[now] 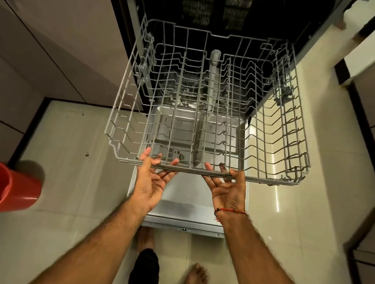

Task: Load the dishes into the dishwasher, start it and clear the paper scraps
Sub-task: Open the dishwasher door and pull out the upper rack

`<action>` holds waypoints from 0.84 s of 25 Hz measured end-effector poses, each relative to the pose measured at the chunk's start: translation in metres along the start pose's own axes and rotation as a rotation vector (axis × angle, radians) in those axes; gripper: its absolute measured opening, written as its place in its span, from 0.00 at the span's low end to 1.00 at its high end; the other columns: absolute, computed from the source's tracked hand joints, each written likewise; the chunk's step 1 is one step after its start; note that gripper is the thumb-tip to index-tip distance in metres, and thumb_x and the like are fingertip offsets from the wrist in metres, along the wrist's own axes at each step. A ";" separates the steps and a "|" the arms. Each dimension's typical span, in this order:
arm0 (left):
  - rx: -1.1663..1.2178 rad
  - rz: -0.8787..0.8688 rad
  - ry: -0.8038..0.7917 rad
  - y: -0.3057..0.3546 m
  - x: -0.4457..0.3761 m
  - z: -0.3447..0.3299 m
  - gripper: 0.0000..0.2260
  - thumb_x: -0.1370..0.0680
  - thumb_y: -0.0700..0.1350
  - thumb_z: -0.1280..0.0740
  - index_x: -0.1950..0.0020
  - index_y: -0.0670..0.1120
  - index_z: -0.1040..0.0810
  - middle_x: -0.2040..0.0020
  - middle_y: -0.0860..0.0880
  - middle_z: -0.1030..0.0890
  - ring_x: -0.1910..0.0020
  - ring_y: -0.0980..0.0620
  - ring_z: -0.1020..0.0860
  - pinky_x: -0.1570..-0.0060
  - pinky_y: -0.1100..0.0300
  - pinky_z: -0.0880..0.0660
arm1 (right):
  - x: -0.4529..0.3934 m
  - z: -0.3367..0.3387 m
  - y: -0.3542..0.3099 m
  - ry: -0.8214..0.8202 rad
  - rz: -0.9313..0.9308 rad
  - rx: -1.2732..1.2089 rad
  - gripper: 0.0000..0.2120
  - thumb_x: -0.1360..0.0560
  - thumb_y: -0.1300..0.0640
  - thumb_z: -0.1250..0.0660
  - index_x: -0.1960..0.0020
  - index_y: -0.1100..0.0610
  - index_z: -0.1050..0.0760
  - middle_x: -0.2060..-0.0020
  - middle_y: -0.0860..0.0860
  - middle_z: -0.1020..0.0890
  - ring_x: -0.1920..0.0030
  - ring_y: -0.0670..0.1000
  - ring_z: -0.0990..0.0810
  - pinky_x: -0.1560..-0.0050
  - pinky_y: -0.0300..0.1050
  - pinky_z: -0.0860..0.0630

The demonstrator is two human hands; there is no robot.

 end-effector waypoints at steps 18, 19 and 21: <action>-0.778 0.008 0.329 0.082 0.128 -0.014 0.44 0.25 0.59 0.28 0.19 0.52 0.52 0.23 0.42 0.38 0.34 0.43 0.28 0.48 0.48 0.20 | 0.096 -0.025 -0.043 0.148 -0.341 0.605 0.23 0.19 0.46 0.37 0.31 0.61 0.30 0.35 0.60 0.25 0.44 0.65 0.19 0.53 0.59 0.18; -0.835 -0.032 0.317 0.095 0.147 -0.023 0.40 0.24 0.59 0.29 0.20 0.52 0.48 0.23 0.43 0.38 0.38 0.46 0.29 0.48 0.49 0.21 | 0.112 -0.041 -0.046 0.129 -0.340 0.632 0.22 0.19 0.48 0.37 0.32 0.61 0.30 0.35 0.61 0.24 0.45 0.65 0.19 0.52 0.57 0.18; -0.902 -0.108 0.280 0.120 0.177 -0.035 0.35 0.23 0.59 0.29 0.22 0.53 0.41 0.24 0.45 0.37 0.40 0.50 0.31 0.44 0.49 0.22 | 0.141 -0.077 -0.050 0.061 -0.311 0.662 0.20 0.19 0.50 0.37 0.33 0.61 0.29 0.36 0.60 0.23 0.43 0.65 0.19 0.48 0.56 0.19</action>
Point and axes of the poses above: each hand's wrist, its own x-axis away from the middle knuckle, its own z-axis out of the back of the hand, y = z × x, the point moved 3 cm from there along -x, towards the middle knuckle
